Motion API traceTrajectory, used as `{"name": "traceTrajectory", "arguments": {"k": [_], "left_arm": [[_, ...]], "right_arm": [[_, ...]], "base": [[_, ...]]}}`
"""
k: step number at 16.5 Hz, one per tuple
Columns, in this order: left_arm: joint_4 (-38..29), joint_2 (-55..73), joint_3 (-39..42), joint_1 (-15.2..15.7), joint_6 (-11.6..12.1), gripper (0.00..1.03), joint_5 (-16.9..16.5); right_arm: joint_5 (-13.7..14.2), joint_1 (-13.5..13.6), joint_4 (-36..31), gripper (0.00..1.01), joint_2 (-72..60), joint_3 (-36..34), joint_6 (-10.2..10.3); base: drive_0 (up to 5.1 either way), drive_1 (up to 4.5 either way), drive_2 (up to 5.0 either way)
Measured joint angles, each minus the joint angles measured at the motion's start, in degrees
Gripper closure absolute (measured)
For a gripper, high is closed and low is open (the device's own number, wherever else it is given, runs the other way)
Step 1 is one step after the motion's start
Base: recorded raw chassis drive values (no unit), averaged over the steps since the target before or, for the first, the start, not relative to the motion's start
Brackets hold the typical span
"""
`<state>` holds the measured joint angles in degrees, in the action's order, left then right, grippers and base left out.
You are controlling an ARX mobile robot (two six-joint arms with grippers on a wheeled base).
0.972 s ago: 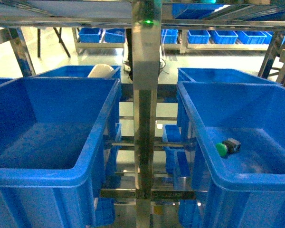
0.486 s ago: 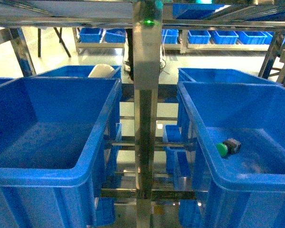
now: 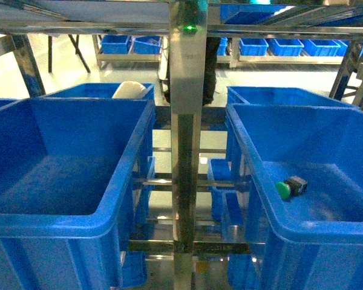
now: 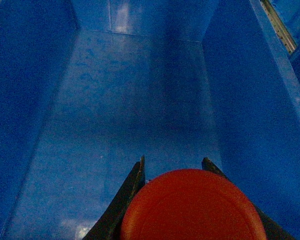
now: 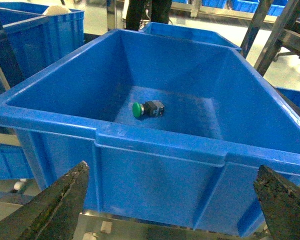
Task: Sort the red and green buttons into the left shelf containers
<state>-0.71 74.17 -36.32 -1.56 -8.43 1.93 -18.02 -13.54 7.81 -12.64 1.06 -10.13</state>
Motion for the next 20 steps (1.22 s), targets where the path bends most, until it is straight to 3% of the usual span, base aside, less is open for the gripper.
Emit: {"name": "traceTrajectory", "arguments": {"k": [5, 8, 14, 19, 20], "left_arm": [[-1.01, 14.6, -8.92, 1.88, 3.98, 0.75, -0.31], [0.31, 19.56, -10.8, 3.5, 4.37, 0.75, -0.72], [8.22, 30.62, -19.82, 4.59, 4.44, 0.75, -6.01], [8.44, 34.82, -21.84, 5.46, 4.48, 0.75, -9.05], [7.72, 34.86, -22.12, 5.46, 4.57, 0.62, -9.27]], "right_arm": [[0.0, 0.0, 0.0, 0.03, 0.0, 0.0, 0.0], [0.0, 0.02, 0.0, 0.03, 0.0, 0.0, 0.0], [0.0, 0.02, 0.02, 0.03, 0.0, 0.0, -0.02], [0.0, 0.0, 0.02, 0.03, 0.0, 0.0, -0.02], [-0.02, 0.02, 0.02, 0.03, 0.0, 0.0, -0.02]], "base": [[0.0, 0.0, 0.0], [0.0, 0.0, 0.0], [0.0, 0.0, 0.0], [0.0, 0.0, 0.0], [0.0, 0.0, 0.0]]}}
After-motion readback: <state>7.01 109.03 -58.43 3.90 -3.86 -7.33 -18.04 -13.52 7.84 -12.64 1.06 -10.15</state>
